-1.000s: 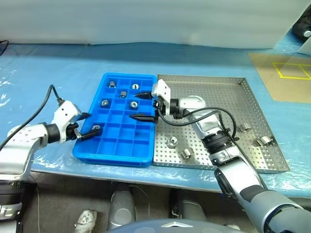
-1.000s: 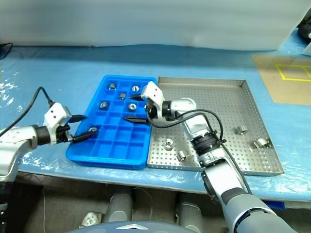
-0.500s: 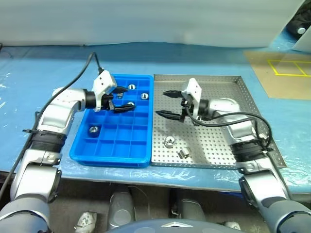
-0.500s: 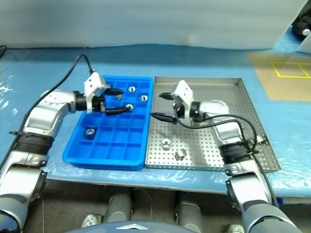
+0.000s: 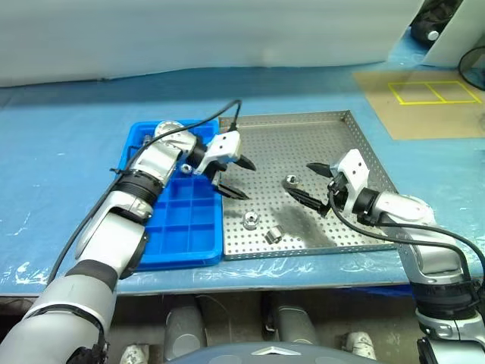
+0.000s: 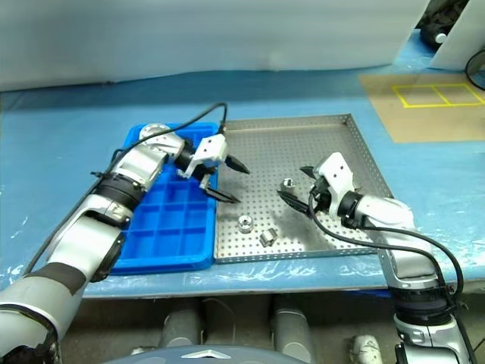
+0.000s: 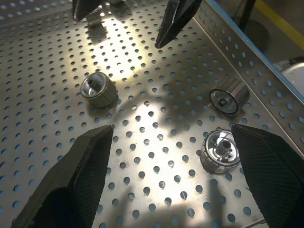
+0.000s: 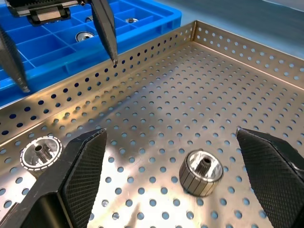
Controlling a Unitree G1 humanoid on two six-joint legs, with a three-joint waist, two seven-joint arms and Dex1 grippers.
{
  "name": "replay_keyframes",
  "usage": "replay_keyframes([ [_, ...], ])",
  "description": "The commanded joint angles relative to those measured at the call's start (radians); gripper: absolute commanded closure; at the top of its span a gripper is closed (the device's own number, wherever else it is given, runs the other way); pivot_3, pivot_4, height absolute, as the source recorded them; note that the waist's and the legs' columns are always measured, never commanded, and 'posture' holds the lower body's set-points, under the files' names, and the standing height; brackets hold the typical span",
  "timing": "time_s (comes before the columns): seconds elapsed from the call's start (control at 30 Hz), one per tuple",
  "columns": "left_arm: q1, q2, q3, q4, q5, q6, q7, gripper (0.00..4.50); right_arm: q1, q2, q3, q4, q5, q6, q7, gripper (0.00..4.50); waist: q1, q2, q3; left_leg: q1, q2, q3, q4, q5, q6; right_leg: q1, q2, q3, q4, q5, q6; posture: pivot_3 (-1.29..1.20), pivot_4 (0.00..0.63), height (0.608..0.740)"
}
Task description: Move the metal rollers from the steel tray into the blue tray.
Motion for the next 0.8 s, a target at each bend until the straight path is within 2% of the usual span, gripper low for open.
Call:
replay_keyframes([
  [0.03, -0.061, 0.011, -0.078, 0.028, 0.023, -0.127, -0.042, 0.26, 0.03, 0.006, -0.031, -0.082, 0.03, 0.016, -0.045, 0.0, -0.004, 0.0, 0.0, 0.001, 0.0, 0.0, 0.0, 0.0, 0.0, 0.0, 0.0, 0.001, 0.0, 0.0, 0.0, -0.43, 0.15, 0.74],
  [0.27, -0.103, 0.01, -0.211, 0.07, 0.054, -0.304, -0.042, 0.26, 0.059, 0.016, -0.02, -0.097, 0.038, 0.01, -0.099, 0.0, -0.012, 0.0, 0.0, 0.001, 0.0, 0.003, 0.0, -0.002, 0.003, 0.0, 0.0, 0.003, -0.001, 0.0, 0.0, -0.45, 0.15, 0.74],
  [0.37, -0.1, -0.004, -0.25, 0.059, 0.052, -0.309, -0.042, 0.26, 0.075, 0.024, -0.007, -0.1, 0.033, -0.001, -0.113, 0.0, -0.012, 0.0, 0.0, 0.002, 0.0, 0.004, 0.001, -0.003, 0.005, 0.0, 0.0, 0.004, -0.001, 0.0, 0.0, -0.46, 0.15, 0.74],
  [0.57, -0.073, 0.034, -0.344, -0.028, -0.016, -0.282, -0.042, 0.26, 0.096, 0.028, -0.001, -0.105, 0.03, -0.008, -0.131, 0.0, -0.012, 0.0, 0.0, 0.002, 0.0, 0.006, 0.002, -0.003, 0.005, 0.001, 0.0, 0.005, -0.001, 0.0, 0.0, -0.47, 0.15, 0.74],
  [0.8, -0.057, -0.002, -0.34, 0.006, 0.052, -0.294, -0.042, 0.26, 0.105, 0.034, -0.003, -0.118, 0.032, -0.004, -0.15, 0.0, -0.013, 0.0, 0.0, 0.004, 0.0, 0.008, 0.002, -0.004, 0.006, 0.001, 0.0, 0.007, -0.001, 0.0, 0.0, -0.48, 0.15, 0.74],
])
